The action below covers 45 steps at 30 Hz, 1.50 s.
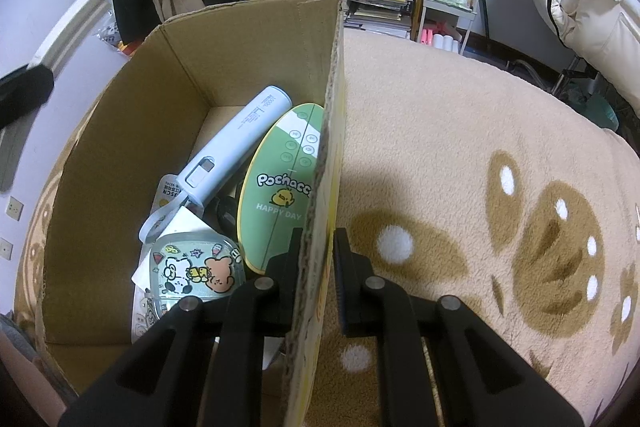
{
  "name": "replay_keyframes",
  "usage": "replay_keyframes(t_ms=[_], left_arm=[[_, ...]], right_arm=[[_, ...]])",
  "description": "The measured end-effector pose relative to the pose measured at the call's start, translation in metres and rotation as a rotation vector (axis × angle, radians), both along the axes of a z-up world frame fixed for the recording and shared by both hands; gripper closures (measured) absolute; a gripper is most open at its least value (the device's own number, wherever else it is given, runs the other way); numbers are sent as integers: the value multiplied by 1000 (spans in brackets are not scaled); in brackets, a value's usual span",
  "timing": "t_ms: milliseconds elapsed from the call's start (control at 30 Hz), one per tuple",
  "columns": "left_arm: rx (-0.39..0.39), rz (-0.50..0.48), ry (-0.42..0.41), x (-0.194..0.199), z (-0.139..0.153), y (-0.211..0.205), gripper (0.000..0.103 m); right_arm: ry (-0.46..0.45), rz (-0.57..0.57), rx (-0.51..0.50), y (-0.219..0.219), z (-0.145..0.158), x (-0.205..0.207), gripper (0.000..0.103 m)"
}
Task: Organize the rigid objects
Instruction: 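Grasp the white remote with the left tool and drop it into the box, then return the open left tool to the keys and close on them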
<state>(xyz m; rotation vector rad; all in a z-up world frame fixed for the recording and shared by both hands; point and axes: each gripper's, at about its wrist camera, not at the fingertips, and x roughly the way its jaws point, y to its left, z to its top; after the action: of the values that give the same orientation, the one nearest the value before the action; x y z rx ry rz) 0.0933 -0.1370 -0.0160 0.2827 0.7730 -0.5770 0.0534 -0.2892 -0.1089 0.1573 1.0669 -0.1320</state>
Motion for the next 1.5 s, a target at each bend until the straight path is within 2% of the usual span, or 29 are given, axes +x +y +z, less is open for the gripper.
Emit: replay_keyframes(t_ms=[200, 333, 467, 533, 633, 700, 733, 900, 1033, 1267, 1400, 1500], left_arm=[[44, -78, 19, -20, -13, -30, 56], [72, -70, 40, -18, -24, -36, 56], [48, -44, 62, -13, -20, -30, 52], [26, -17, 63, -7, -16, -23, 35], [21, 20, 36, 1, -9, -13, 15], [34, 64, 12, 11, -6, -4, 6], [35, 79, 7, 16, -5, 0, 4], [21, 143, 0, 45, -3, 22, 4], [31, 182, 11, 76, -13, 36, 4], [73, 266, 93, 126, -59, 63, 4], [62, 304, 162, 147, -82, 73, 4], [102, 317, 167, 155, -98, 73, 4]], right_arm=[[0, 1, 1, -2, 0, 0, 90], [0, 0, 2, -1, 0, 0, 90], [0, 2, 2, -2, 0, 1, 90], [1, 3, -2, -3, 0, 1, 90], [2, 3, -4, -1, -1, 1, 90], [1, 3, -3, -1, -1, 1, 90], [1, 3, -3, -1, -1, 1, 90], [1, 3, -2, -1, -1, 1, 90], [2, 4, 3, -1, -2, 1, 90], [7, 3, 7, 4, -3, 1, 90], [7, 3, 9, 4, -3, 1, 90], [9, 4, 17, 5, -4, 2, 90]])
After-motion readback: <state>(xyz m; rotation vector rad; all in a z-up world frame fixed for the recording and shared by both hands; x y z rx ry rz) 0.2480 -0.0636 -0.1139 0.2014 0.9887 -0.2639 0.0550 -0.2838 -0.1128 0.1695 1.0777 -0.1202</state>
